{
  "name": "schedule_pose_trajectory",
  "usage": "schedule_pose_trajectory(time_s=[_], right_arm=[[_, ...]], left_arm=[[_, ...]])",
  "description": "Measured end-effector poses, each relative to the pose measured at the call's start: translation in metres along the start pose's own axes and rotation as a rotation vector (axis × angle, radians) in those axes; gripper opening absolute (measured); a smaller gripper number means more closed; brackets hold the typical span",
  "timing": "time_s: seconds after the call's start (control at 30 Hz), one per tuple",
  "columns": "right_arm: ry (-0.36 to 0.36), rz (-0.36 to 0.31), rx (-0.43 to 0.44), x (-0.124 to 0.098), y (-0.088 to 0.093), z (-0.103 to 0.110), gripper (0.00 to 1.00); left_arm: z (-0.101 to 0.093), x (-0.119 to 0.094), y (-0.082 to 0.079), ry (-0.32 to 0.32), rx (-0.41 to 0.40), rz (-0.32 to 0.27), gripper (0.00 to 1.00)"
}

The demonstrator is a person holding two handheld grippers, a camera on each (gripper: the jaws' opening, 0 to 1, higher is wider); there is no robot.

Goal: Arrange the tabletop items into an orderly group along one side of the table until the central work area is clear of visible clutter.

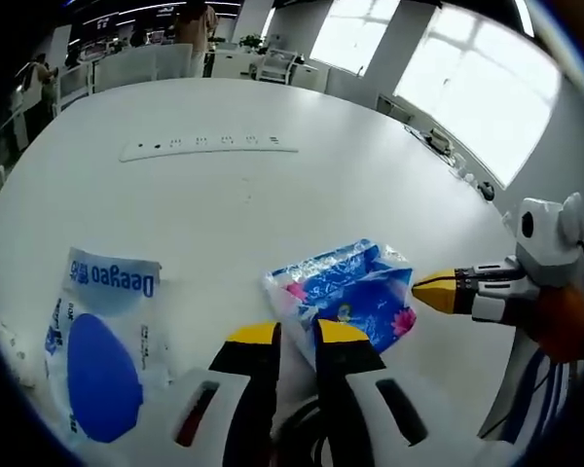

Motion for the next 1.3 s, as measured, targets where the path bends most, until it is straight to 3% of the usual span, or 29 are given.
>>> schedule_pose_trajectory(time_s=[1.0,1.3], right_arm=[[0.06,-0.008,0.043,0.003,0.0,0.003,0.0],[0.107,-0.036,0.112,0.003,0.0,-0.002,0.0]], left_arm=[[-0.014,0.002,-0.003,0.085,-0.021,-0.002,0.26],[-0.011,0.002,0.0,0.067,-0.005,0.001,0.21]])
Point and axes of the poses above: the point that each gripper's makers call its tool centre point, and the gripper's own axes: x roughly forward along the fingers, z roughly to its left, y roughly out of its underside, the point moved 4 cm from there along -x, roughly backward along the fingers, and after that the axes turned 12 degrees about -z, right-handed, at the moved point
